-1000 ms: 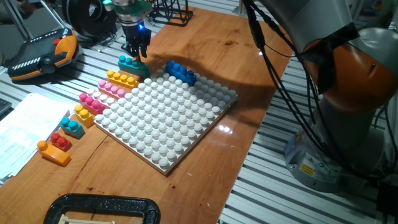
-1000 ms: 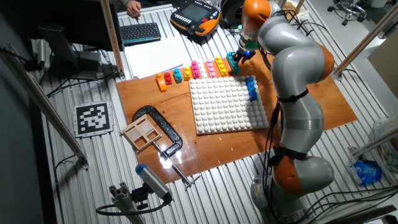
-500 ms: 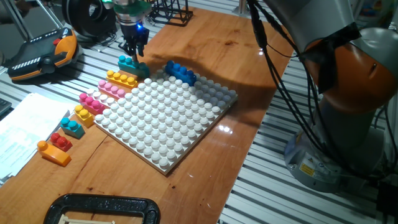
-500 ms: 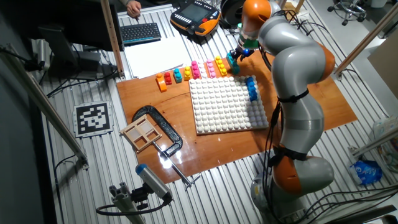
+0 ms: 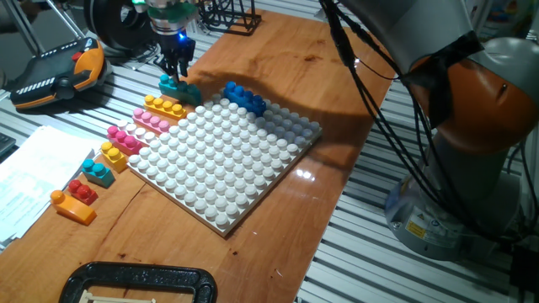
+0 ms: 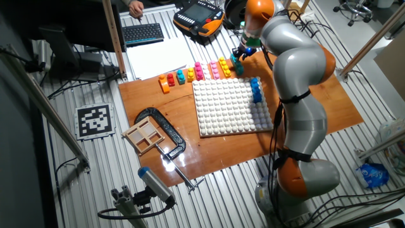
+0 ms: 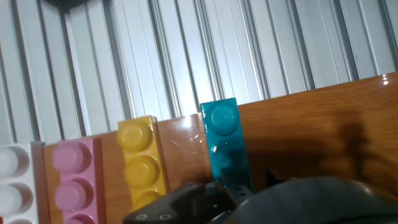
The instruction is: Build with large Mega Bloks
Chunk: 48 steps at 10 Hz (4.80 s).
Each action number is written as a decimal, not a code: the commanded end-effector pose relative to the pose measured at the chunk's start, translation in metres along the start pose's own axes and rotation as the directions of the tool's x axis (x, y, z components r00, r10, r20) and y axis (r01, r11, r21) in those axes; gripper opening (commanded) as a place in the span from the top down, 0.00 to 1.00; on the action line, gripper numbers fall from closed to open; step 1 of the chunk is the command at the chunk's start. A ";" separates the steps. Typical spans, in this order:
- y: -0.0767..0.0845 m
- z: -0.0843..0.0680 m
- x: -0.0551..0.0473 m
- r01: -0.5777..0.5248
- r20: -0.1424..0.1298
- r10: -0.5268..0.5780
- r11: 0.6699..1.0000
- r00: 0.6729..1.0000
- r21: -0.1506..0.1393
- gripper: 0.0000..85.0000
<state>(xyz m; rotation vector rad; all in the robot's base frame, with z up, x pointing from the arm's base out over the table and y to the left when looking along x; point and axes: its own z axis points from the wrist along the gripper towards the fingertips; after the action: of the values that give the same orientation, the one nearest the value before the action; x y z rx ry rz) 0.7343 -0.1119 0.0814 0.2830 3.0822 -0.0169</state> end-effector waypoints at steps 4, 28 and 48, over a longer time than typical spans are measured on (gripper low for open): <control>-0.001 -0.001 -0.005 -0.018 -0.010 0.018 1.000 1.000 -0.024 0.60; 0.009 -0.004 -0.006 0.067 -0.063 -0.065 0.998 0.996 0.020 0.60; 0.023 -0.013 0.003 0.041 -0.072 -0.036 0.997 0.997 0.067 1.00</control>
<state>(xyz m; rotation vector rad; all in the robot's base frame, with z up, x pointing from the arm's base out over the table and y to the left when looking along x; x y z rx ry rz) 0.7339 -0.0889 0.0951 0.2349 3.1612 -0.1215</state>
